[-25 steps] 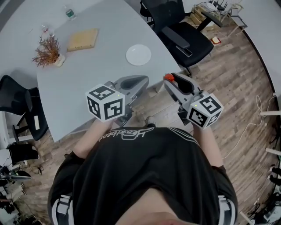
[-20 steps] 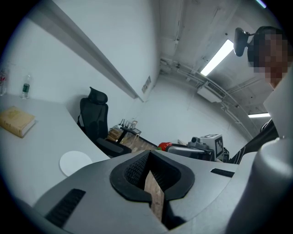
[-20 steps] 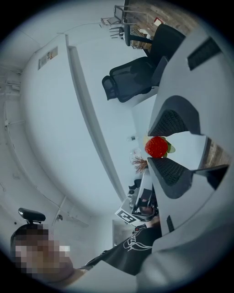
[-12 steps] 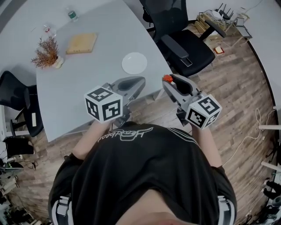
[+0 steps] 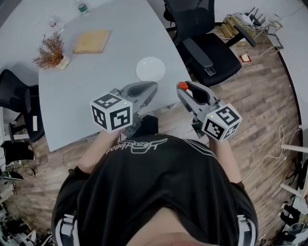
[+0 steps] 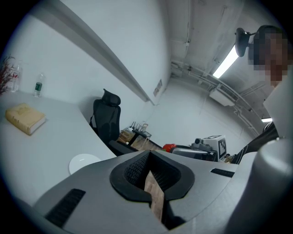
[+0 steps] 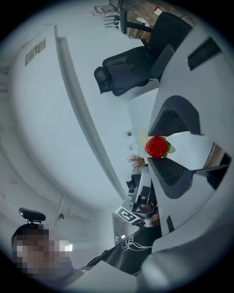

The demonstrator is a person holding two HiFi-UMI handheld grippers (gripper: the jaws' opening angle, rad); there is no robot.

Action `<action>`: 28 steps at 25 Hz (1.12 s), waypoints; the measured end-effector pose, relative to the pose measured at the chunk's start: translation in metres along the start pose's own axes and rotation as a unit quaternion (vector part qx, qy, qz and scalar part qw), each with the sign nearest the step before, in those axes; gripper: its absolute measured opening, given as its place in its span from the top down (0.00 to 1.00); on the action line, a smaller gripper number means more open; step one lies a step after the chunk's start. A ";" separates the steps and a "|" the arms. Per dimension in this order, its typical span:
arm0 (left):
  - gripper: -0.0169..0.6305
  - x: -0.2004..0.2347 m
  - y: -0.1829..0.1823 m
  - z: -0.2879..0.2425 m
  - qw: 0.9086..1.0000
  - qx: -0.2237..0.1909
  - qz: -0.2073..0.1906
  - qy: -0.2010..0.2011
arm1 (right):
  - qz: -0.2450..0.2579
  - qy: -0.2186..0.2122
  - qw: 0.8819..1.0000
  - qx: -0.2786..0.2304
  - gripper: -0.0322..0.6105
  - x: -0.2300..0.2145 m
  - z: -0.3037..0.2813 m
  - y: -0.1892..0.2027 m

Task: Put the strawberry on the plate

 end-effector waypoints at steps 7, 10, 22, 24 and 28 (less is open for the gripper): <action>0.96 0.038 -0.014 -0.004 1.000 0.005 0.013 -0.006 | -0.008 0.003 1.000 0.009 0.74 -0.019 -0.034 -0.005; 0.96 0.057 -0.020 -0.004 1.000 0.009 0.016 -0.013 | -0.013 0.004 1.000 0.011 0.74 -0.025 -0.051 -0.007; 0.96 0.127 -0.030 -0.004 0.998 0.009 0.048 -0.037 | -0.030 -0.001 0.999 0.043 0.74 -0.046 -0.114 0.003; 0.96 0.134 -0.029 -0.004 0.998 0.010 0.055 -0.039 | -0.034 -0.005 0.998 0.051 0.74 -0.046 -0.122 0.006; 0.96 0.151 -0.028 -0.002 0.997 0.012 0.064 -0.044 | -0.027 -0.005 0.998 0.058 0.74 -0.051 -0.140 0.006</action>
Point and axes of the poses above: the fingertips, and each gripper's own axes: z backward along the fingers, x to its left, y out of its underside, the point moved 3 cm from there along z, backward along the fingers, and after that the axes turned 10 degrees about y, right-handed, at the moved point
